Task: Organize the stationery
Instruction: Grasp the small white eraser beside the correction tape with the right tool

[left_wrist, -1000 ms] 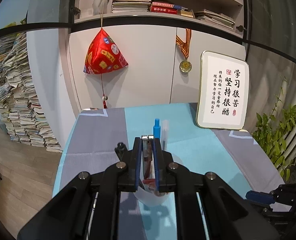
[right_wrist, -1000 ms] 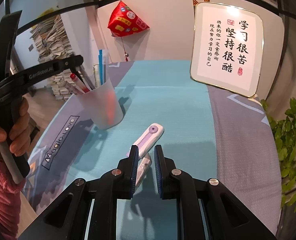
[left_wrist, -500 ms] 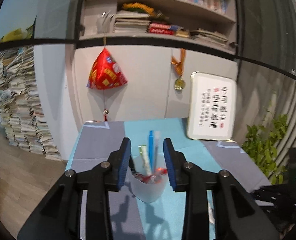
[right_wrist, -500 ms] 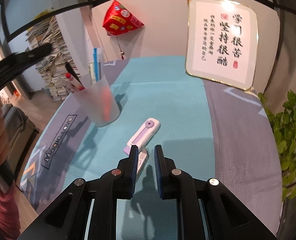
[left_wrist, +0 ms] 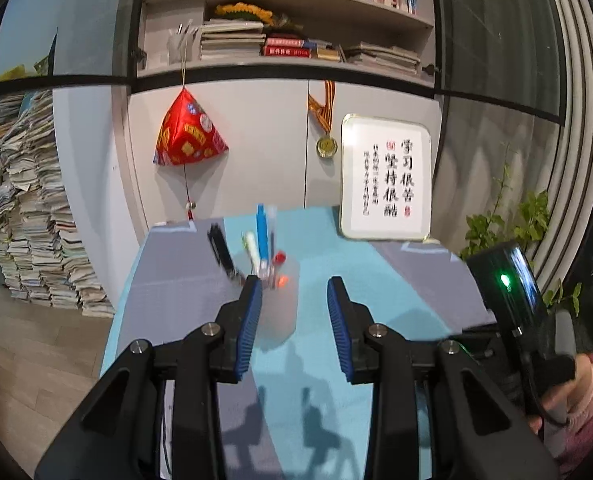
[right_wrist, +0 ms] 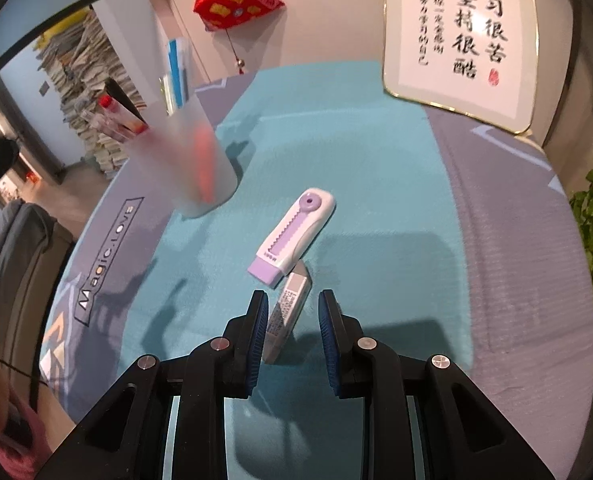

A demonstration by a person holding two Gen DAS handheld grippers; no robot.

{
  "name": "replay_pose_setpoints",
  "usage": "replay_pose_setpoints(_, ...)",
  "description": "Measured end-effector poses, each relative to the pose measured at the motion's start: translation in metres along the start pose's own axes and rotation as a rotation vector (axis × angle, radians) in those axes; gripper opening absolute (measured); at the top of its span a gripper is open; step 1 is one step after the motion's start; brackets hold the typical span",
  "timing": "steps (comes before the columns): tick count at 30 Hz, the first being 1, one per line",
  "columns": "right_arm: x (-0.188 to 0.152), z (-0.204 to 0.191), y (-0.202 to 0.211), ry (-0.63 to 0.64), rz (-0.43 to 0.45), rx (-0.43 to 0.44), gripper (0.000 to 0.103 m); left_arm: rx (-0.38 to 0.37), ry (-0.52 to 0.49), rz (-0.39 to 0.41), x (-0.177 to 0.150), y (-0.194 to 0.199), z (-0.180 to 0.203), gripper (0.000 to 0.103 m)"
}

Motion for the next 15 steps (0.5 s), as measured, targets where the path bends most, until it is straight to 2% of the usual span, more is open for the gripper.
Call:
replay_pose_setpoints(3,-0.002,0.001,-0.012,-0.018,-0.036,-0.010,0.026,0.004,-0.009,-0.019,-0.009,-0.002,0.000,0.032)
replay_pose_setpoints(5,-0.004,0.000,-0.017,-0.033,-0.047,0.016,0.026,-0.005,-0.003,-0.036,-0.015,-0.006,0.001,0.032)
replay_pose_setpoints(10,-0.003,0.006,-0.013,-0.014,-0.030,-0.033,0.026,-0.030,0.002,-0.062,-0.024,-0.012,0.004,0.032)
replay_pose_setpoints(13,0.003,0.023,-0.004,-0.065,-0.018,-0.030,0.026,-0.040,-0.003,-0.074,-0.028,-0.015,0.008,0.032)
replay_pose_setpoints(15,0.006,0.037,0.002,-0.089,0.002,-0.065,0.026,-0.049,-0.006,-0.081,-0.029,-0.018,0.012,0.032)
Point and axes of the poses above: each gripper's, at about its wrist camera, not at the fingertips, and y roughly against the way its jaws point, z to its right, x to its top, the point moved 8 cm from there along -y, roughly the way its jaws point, and after that the axes turned 10 degrees about -y, right-handed, at the moved point
